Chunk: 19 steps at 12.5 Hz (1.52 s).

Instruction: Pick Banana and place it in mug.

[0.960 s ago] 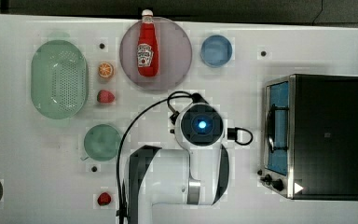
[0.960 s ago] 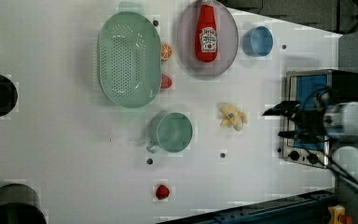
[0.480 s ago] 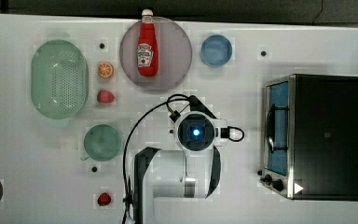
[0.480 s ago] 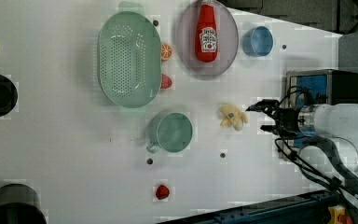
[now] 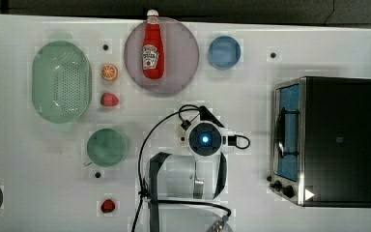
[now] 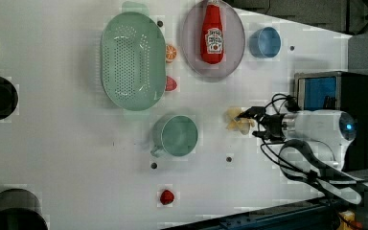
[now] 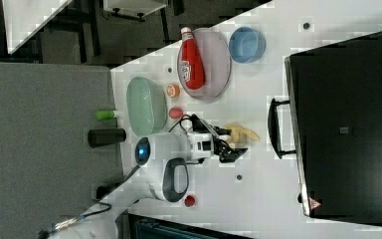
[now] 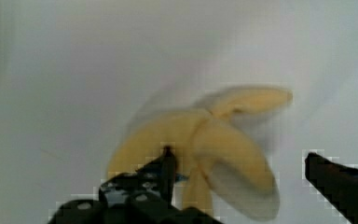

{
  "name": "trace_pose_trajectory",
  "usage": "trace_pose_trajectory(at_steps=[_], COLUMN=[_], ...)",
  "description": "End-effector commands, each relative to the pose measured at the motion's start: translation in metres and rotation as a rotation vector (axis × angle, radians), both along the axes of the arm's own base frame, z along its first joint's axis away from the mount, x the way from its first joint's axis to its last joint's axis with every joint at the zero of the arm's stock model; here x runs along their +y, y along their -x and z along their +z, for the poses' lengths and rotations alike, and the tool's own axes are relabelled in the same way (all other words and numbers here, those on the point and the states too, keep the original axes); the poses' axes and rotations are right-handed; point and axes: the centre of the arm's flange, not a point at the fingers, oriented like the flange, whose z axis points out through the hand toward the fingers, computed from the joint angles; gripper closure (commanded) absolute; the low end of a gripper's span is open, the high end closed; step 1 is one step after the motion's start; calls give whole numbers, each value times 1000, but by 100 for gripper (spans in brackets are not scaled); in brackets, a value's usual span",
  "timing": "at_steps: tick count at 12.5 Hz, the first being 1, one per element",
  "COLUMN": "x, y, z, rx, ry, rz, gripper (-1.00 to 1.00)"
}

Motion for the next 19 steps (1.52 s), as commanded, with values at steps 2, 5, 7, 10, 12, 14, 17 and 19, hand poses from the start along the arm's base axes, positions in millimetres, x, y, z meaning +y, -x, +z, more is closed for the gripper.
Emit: trace_pose_trajectory(at_steps=[2,5,7,10,12,14,17,19], x=[4,7,7,6,3,0,1,2], y=[-4,-5,-7,-11,-18,-21,-30,-25], z=[-12,-11,-8,7,33,73,167,227], rx=[-46,-61,-70,-91,-108,-86,-104,-60], ry=[-2,-4,-4,-4,-6,-10,-17,-24], rz=[29,34,35,29,-5,-16,-14,-15], gripper=[-93,-19,26,32,32,32,32,32])
